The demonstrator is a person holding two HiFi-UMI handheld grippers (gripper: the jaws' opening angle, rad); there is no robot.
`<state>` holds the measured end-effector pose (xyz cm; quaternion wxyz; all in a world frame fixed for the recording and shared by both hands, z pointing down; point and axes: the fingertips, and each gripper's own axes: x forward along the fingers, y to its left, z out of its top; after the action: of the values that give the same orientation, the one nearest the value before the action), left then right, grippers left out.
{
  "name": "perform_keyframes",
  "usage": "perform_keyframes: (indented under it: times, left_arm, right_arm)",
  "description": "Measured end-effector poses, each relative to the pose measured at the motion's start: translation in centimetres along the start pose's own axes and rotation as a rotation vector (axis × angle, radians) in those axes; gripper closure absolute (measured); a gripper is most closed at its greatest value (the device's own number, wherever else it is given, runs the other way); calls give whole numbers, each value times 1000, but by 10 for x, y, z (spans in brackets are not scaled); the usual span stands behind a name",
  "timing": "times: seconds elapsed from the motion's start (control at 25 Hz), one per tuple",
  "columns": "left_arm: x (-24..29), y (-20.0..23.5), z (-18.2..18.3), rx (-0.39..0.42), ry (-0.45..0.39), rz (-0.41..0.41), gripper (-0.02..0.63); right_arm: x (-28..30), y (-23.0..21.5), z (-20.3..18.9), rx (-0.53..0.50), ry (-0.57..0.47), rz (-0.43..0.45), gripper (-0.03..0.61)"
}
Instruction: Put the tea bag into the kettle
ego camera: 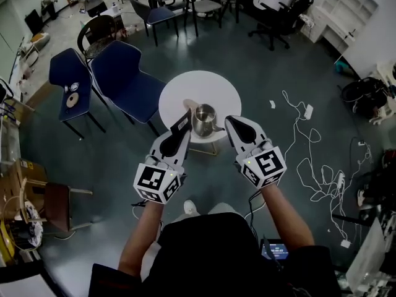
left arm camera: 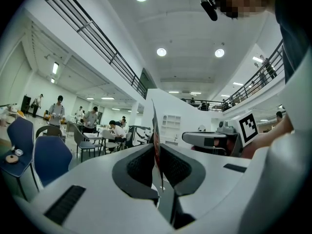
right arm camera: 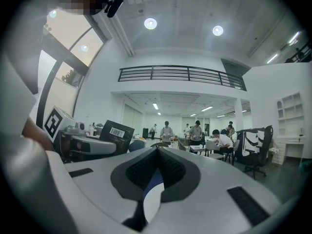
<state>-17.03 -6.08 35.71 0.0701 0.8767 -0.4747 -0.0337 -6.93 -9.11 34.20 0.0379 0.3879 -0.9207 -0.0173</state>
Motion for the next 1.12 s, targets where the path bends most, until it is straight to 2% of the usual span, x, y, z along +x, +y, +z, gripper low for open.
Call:
perform_keyframes:
  times: [0.36,0.72,1.12]
  left_arm:
    - [9,13,-4,-9,4,-8,578]
    - [37,33,-15,11,28,37,578]
    - [99,46,-15,21,38,111,578]
  right_arm:
    - [16,-7,-3,-3,6,-8,560]
    - [44,-33,-15,5,4,38,560]
    - [70,-101,-30,16,22,93,560]
